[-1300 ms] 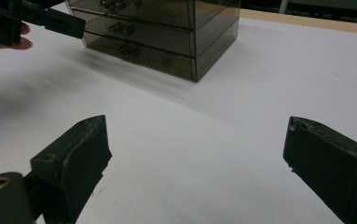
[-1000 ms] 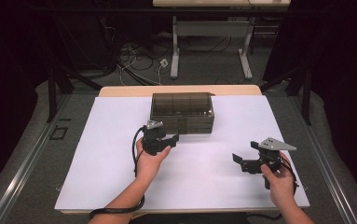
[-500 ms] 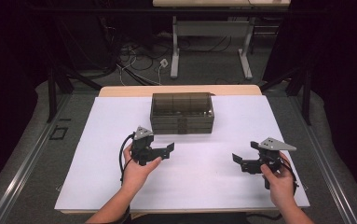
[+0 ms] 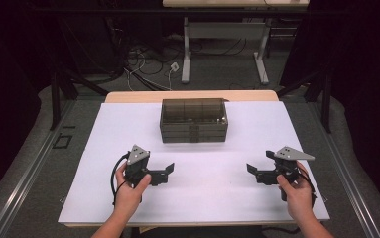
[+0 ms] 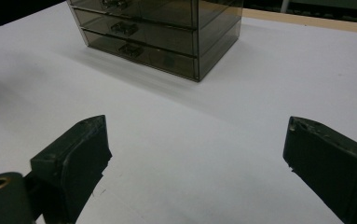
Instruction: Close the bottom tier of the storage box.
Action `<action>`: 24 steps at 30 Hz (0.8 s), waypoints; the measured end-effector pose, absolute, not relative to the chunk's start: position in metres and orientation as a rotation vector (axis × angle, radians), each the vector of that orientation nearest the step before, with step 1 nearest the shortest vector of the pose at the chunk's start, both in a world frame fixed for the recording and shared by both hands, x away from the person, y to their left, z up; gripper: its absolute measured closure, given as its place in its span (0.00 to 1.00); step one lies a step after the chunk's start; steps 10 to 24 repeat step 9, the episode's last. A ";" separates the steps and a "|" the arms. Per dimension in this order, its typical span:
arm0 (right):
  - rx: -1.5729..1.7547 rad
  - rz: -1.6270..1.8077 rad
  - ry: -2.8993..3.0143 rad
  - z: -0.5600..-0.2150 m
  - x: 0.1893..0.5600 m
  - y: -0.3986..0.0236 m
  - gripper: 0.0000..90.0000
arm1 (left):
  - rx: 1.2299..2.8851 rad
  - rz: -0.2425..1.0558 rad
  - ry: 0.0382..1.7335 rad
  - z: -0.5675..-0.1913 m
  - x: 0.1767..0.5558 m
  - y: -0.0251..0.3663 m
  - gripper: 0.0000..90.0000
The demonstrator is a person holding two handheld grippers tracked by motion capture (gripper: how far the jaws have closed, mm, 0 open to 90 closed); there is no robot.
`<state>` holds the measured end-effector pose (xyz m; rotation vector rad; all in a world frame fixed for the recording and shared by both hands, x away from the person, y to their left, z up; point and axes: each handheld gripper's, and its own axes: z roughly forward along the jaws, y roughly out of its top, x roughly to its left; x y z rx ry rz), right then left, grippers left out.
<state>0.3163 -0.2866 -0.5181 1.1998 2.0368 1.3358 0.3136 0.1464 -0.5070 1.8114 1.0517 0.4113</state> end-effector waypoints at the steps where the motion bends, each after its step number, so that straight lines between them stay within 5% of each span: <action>1: 1.196 1.335 2.042 -0.518 0.316 -0.287 0.07 | 1.814 0.418 1.047 -0.507 0.312 0.148 0.00; 9: 1.185 1.313 2.056 -0.519 0.318 -0.288 0.07 | 1.855 0.536 0.966 -0.513 0.297 0.162 0.00; 24: 1.185 1.313 2.056 -0.519 0.318 -0.288 0.07 | 1.855 0.536 0.966 -0.513 0.297 0.162 0.00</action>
